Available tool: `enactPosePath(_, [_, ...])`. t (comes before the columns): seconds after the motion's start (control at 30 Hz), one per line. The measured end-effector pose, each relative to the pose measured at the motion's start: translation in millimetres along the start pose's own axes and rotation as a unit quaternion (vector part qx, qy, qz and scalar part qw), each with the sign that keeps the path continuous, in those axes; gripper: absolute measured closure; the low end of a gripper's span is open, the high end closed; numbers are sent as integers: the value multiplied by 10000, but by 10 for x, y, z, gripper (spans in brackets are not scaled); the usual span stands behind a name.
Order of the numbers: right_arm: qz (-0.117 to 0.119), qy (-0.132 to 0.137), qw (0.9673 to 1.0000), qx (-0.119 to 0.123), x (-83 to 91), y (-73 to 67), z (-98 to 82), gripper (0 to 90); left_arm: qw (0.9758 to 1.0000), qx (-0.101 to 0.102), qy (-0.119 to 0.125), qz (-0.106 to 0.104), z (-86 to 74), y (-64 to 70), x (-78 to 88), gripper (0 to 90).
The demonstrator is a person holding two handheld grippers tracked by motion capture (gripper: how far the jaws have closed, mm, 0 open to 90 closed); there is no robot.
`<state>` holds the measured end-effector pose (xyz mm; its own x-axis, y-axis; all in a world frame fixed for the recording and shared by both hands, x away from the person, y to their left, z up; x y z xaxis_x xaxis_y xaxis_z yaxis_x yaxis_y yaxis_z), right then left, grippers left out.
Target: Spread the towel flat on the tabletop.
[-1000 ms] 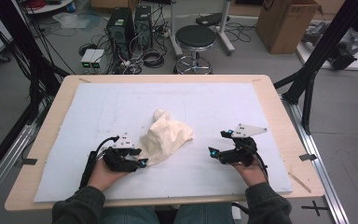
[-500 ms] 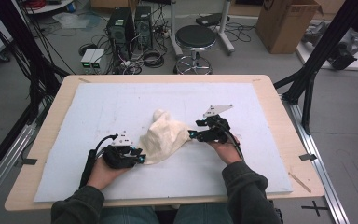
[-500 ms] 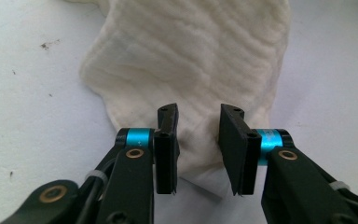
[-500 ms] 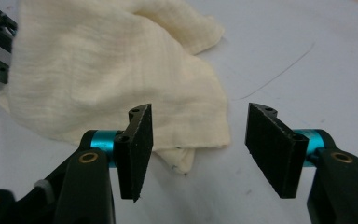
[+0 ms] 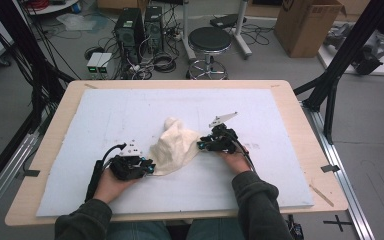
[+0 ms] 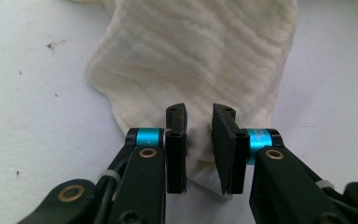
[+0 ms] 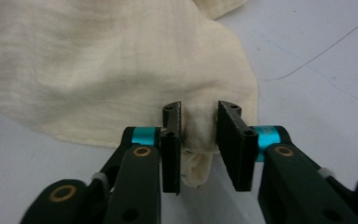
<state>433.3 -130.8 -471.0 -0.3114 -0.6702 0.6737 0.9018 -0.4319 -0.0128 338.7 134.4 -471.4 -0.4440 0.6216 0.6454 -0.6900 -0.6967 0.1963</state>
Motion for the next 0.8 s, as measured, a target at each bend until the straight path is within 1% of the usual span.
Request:
enactPosePath(0.03, [16, 15, 10000, 36, -2, 1, 2, 758, 10000, 2, 5, 4, 1, -3, 1, 759])
enactPosePath(0.1, [34, 46, 10000, 30, 14, -3, 9, 794, 10000, 11, 9, -24, 0, -2, 5, 781])
enactPosePath(0.2, [67, 71, 10000, -7, 56, -10, 15, 797, 10000, 9, 43, -31, 2, 5, 9, 812])
enactPosePath(0.27, [65, 41, 10000, -5, 83, -20, 17, 803, 10000, -11, 50, -43, 4, 11, 14, 829])
enactPosePath(0.3, [61, 57, 10000, 51, 92, -24, 23, 803, 10000, -14, 60, -34, 6, 12, 16, 835])
enactPosePath(0.33, [63, 59, 9999, 57, 104, -31, 27, 802, 10000, -34, 83, -32, 10, 11, 24, 839])
enactPosePath(0.47, [29, 196, 9998, 64, 190, -37, 57, 798, 9997, 36, 220, -53, 33, 5, 65, 847])
enactPosePath(0.57, [65, 245, 9997, 49, 237, -44, 58, 783, 9994, 78, 320, -63, 47, 17, 86, 848])
enactPosePath(0.63, [122, 250, 9996, 9, 247, -50, 55, 763, 9994, 83, 315, -90, 48, 20, 84, 849])
enactPosePath(0.67, [153, 251, 9996, 6, 241, -49, 52, 756, 9995, 65, 312, -75, 47, 20, 80, 850])
enactPosePath(0.73, [164, 213, 9996, -28, 222, -47, 43, 711, 9995, 64, 298, -72, 45, 20, 80, 850])
enactPosePath(0.8, [155, 147, 9998, -51, 184, -25, 24, 713, 9995, 71, 313, -67, 47, 12, 90, 851])
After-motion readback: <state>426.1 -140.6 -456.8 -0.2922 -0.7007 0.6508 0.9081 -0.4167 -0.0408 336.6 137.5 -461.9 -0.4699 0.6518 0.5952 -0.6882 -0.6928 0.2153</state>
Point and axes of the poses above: each handheld gripper's, and its own axes: x roughly backward along the jaws, z roughly out of its top, y roughly to its right, the point moved 5 cm from there along -x, roughly forward along the jaws, and after that the axes turned 10 degrees about x, right-handed, at the moved point
